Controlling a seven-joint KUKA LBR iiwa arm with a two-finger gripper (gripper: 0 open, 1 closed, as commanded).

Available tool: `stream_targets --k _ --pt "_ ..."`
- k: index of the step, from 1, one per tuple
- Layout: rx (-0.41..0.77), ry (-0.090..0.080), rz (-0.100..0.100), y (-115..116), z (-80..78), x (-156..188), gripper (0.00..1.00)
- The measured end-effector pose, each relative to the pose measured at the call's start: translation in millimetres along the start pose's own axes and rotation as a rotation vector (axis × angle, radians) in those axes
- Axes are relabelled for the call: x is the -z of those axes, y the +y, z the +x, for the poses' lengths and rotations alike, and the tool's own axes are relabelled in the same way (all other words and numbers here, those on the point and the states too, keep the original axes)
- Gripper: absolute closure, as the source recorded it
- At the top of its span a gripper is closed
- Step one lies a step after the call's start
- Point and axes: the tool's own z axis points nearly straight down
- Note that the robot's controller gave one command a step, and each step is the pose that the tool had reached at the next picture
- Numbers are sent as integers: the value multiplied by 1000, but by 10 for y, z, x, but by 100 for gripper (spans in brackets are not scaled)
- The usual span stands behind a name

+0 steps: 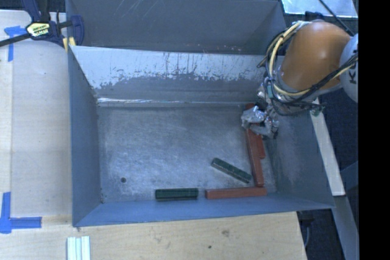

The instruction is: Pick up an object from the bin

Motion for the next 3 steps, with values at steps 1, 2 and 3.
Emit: stream_targets --k 1,2,3 --pt "-1 0 -5 15 -3 -14 0" --pt "0 1 -1 0 1 1 100" --pt "-2 1 -6 16 -2 -15 0"
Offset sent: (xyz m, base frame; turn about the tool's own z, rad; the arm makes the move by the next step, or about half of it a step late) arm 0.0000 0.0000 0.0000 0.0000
